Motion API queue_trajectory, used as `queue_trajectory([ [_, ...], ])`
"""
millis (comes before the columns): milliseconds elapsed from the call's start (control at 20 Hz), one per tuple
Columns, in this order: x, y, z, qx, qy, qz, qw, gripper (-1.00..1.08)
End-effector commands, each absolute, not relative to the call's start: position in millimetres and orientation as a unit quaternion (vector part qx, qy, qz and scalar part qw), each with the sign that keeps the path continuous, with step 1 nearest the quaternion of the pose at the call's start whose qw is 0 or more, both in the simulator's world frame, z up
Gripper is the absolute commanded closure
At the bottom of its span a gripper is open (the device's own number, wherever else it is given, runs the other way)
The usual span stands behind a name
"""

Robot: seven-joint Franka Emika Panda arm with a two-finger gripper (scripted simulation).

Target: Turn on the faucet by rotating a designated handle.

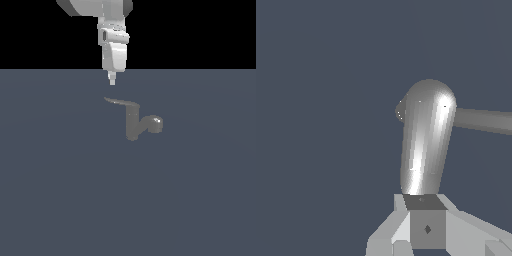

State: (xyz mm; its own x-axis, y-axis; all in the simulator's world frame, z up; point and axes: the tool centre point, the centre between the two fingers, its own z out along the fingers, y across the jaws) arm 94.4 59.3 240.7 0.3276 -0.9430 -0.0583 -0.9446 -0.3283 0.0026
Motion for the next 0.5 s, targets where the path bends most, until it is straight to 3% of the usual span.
queue_trajectory([
  [0, 105.1, 62.7, 222.8, -0.798, 0.602, 0.019, 0.012, 1.08],
  [450, 125.6, 70.8, 180.8, -0.762, 0.647, 0.003, 0.002, 1.08],
])
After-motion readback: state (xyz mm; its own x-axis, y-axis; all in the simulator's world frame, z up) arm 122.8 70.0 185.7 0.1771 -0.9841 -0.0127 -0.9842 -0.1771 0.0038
